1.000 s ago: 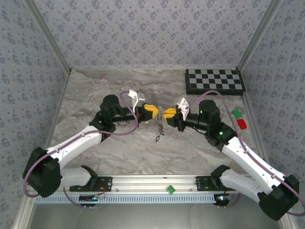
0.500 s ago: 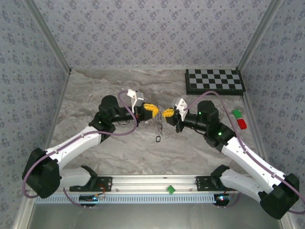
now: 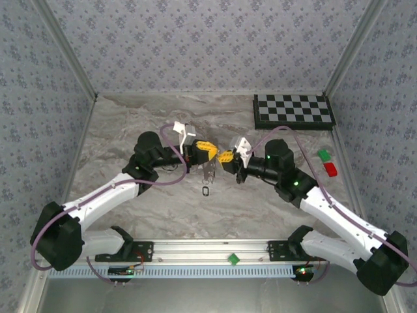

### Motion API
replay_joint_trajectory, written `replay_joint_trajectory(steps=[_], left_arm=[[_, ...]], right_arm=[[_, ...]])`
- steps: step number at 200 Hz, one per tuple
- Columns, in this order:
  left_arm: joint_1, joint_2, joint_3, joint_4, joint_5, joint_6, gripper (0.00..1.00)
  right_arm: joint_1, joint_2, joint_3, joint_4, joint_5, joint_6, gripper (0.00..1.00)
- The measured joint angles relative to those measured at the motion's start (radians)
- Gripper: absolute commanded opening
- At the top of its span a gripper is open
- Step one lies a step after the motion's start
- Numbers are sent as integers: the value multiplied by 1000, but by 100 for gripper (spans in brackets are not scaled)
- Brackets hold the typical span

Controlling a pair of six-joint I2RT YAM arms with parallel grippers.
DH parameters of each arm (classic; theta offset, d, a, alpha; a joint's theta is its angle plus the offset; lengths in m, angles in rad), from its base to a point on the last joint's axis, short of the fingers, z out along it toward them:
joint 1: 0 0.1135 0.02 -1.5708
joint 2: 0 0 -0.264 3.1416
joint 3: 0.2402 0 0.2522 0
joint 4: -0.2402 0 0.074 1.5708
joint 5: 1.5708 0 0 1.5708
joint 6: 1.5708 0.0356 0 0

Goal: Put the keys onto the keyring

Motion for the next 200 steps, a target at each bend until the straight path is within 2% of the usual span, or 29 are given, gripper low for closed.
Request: replay_joint_trajectory(steps=[54,63,71,160,200], left_arm=[[-7,7,0,-8,-2,21,0],[-7,7,0,-16,-5,28,0],[-7,7,0,-21,-4,31,0],[-13,35,0,-24,9,38,0],[-13,35,0,-31,21,46,0]], right_arm=[[-21,-41,-26,-2,26,25,25],[-28,-59,-32,-2,34,32,33],[-32,-73,-36,-1,39,36,35],[-39,-76,-42,13,59,81,33],[-81,-73,-42,25,71,117,32]])
